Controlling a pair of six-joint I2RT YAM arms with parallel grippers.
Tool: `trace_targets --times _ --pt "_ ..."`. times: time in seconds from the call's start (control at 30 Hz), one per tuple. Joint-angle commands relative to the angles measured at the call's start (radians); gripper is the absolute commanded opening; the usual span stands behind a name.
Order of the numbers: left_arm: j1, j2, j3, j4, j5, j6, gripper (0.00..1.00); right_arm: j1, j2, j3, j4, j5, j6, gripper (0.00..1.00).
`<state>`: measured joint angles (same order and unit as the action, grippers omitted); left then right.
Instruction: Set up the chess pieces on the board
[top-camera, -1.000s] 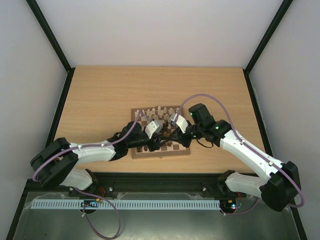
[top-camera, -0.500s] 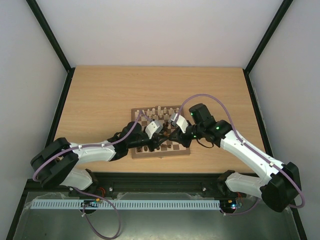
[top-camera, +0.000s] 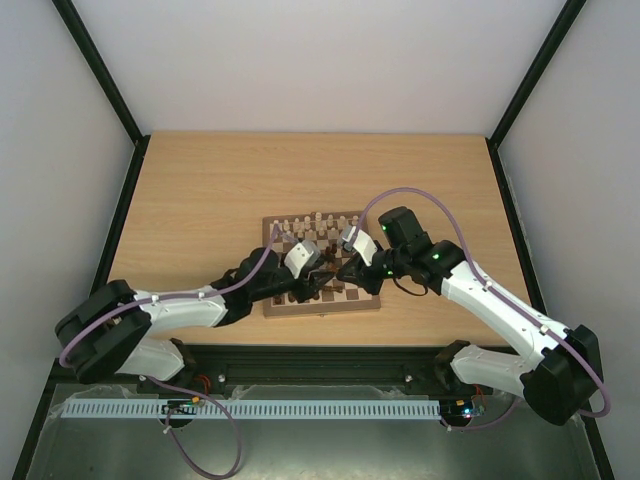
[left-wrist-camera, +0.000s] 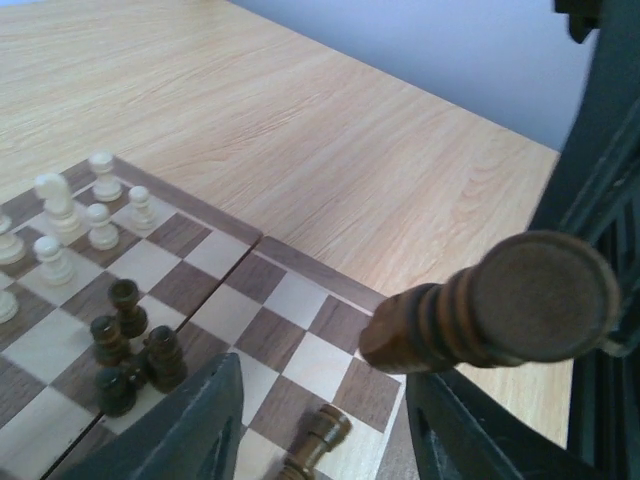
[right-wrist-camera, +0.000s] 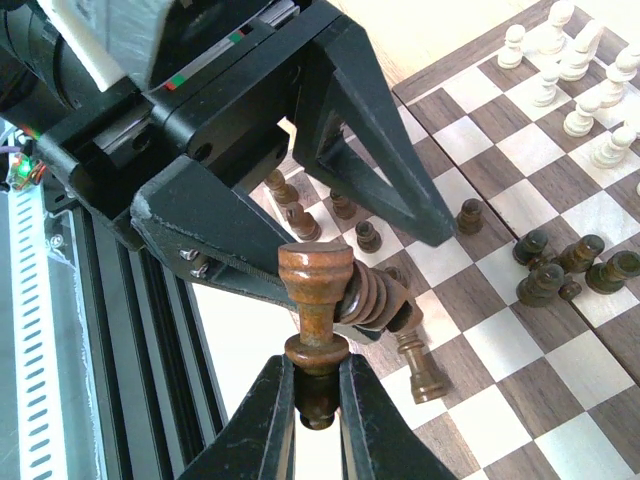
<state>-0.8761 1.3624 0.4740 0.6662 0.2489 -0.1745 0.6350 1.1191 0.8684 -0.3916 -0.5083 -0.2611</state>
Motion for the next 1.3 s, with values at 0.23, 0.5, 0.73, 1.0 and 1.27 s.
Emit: trace_targets --times 0.23,0.5,0.73,1.0,1.27 --pt "-0.052 0.024 -0.02 0.149 -0.132 0.112 0.5 -0.006 0.003 0.009 -0.024 -0.025 0.009 0.04" --pt "-0.114 0.014 -0.037 0.24 -0.151 0.188 0.4 -0.012 0.01 0.015 -0.023 -0.039 0.014 0.04" --pt "-0.121 0.026 -0.039 0.22 -0.16 0.191 0.3 -0.017 0.01 0.015 -0.024 -0.045 0.016 0.04" --pt "-0.121 0.026 -0.053 0.216 -0.178 0.175 0.35 -0.024 0.005 0.021 -0.024 -0.061 0.018 0.04" --pt "-0.121 0.04 -0.054 0.214 -0.184 0.169 0.28 -0.031 0.001 0.023 -0.029 -0.072 0.019 0.04"
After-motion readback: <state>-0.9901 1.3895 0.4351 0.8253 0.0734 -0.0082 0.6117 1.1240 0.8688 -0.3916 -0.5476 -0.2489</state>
